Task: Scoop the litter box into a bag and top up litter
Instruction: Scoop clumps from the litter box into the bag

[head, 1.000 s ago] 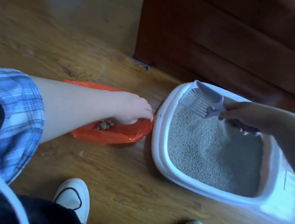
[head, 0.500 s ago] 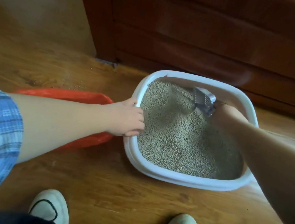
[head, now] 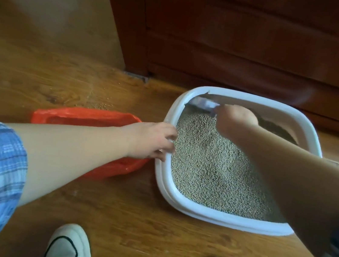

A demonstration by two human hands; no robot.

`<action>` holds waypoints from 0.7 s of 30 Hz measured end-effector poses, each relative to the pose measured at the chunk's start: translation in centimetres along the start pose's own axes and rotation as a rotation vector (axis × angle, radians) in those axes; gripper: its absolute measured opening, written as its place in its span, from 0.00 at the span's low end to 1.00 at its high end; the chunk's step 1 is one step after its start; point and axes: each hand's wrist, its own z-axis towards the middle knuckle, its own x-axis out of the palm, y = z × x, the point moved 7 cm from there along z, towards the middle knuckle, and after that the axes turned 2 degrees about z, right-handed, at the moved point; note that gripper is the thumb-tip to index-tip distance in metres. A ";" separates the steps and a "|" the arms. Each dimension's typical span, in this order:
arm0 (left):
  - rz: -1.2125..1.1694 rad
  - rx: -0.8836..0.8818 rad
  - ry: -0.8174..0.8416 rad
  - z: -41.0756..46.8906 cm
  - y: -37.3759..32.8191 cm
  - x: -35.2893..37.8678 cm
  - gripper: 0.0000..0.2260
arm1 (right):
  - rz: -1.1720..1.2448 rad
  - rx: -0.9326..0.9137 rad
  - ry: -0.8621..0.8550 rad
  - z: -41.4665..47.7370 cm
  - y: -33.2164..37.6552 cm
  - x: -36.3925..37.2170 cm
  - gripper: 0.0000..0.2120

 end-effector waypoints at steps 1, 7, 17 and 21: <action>-0.003 -0.008 0.007 0.1 0.0 0.0 0.14 | -0.045 -0.031 0.016 -0.2 0.9 0.1 0.19; -0.024 -0.073 0.087 0.4 0.1 0.1 0.14 | -0.152 -0.243 0.151 -2.5 2.1 1.9 0.19; 0.129 -0.074 0.261 1.1 -1.6 -1.1 0.13 | -0.287 -0.227 0.479 -7.6 -5.7 2.0 0.15; 0.128 -0.035 0.246 1.7 -1.7 -1.7 0.09 | -0.202 -0.133 0.505 -7.6 -8.6 2.0 0.10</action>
